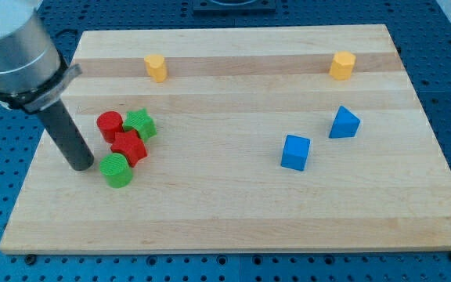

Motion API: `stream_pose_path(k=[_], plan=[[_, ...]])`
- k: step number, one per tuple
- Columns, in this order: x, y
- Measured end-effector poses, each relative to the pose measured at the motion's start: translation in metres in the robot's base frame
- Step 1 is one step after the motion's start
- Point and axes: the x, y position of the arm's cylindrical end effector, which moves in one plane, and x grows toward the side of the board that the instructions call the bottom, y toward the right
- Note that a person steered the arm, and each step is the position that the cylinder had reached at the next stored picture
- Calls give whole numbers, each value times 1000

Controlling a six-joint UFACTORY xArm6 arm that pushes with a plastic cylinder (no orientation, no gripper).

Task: Move the red circle above the green star

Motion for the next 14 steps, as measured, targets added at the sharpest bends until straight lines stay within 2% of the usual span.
stream_pose_path(k=[3, 5, 7, 8, 11, 13, 14], plan=[[-68, 21], [-72, 9], [-123, 1], [-134, 3], [-127, 33], [-157, 35], [-155, 42]])
